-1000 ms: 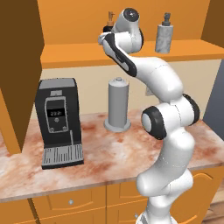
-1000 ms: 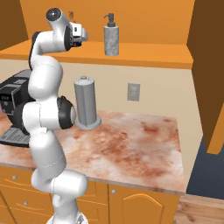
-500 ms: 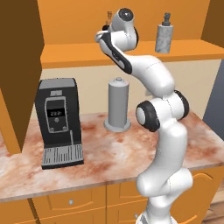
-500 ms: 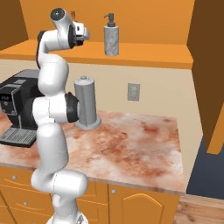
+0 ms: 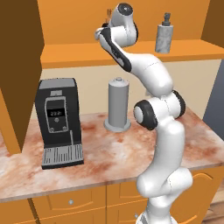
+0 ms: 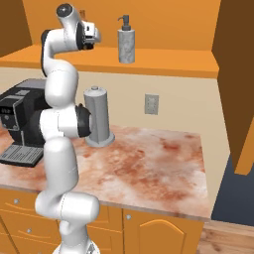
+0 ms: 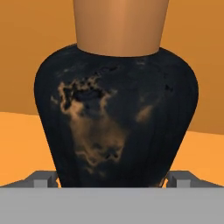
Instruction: Locate and retrieve the soap dispenser and soap dispenser from the cabinet. Place them next to the sink.
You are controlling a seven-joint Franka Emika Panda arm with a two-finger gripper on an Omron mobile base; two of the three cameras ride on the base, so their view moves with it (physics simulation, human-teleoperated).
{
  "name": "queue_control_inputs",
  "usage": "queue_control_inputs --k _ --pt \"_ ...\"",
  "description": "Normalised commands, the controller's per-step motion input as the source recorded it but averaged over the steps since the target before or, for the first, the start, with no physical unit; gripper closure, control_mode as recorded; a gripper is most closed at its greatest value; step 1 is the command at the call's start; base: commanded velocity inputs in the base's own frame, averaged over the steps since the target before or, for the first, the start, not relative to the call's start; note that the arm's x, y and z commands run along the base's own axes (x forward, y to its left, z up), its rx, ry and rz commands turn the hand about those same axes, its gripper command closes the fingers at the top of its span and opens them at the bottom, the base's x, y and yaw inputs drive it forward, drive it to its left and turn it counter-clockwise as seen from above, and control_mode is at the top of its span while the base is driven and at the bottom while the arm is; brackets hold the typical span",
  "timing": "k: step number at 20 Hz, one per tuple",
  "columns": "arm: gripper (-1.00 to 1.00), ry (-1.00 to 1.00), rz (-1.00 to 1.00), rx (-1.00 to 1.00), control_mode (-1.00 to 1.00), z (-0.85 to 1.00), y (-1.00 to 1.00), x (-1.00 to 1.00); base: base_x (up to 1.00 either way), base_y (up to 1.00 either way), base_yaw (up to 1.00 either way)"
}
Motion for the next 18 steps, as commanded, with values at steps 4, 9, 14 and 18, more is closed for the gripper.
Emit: queue_control_inputs --k 4,9,14,18 --pt "1.00 -0.06 -0.02 0.04 -1.00 0.00 -0.01 -0.70 0.00 0.00 0.00" --pt "1.00 -0.12 0.00 0.02 -1.00 -0.03 -0.20 -1.00 0.00 0.00 0.00" --pt "1.00 -0.13 0.00 0.00 -1.00 -0.16 -0.25 -1.00 0.00 0.00 0.00" --pt "1.00 -0.10 0.00 0.00 -1.00 -0.21 -0.23 -1.00 0.00 0.00 0.00"
